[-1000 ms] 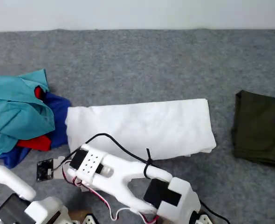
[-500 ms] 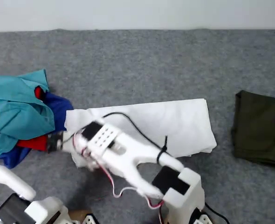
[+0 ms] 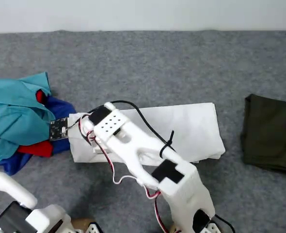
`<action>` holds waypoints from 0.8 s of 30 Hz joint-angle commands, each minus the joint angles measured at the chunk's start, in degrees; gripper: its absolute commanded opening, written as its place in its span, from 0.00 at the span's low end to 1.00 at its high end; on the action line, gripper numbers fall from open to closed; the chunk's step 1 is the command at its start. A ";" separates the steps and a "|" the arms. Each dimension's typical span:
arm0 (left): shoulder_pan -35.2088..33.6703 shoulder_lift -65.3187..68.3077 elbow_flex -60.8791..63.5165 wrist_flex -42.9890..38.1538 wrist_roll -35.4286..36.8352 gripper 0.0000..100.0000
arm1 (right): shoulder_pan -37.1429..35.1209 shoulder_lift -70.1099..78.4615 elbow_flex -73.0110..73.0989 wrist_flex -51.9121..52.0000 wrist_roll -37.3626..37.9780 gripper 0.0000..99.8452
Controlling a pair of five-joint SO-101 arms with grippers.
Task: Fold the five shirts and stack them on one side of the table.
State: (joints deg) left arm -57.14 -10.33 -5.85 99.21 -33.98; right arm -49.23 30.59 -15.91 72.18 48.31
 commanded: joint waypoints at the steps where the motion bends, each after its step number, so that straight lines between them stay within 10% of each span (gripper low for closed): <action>1: 0.26 -2.55 -0.48 1.14 -0.44 0.03 | 3.74 0.31 -5.80 0.40 -1.67 0.22; 24: 0.26 -2.55 -0.48 1.14 -0.35 0.03 | 8.40 5.67 -20.04 12.97 -7.03 0.12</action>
State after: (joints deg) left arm -57.14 -10.33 -5.85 99.21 -33.98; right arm -40.35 35.43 -33.05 84.66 41.71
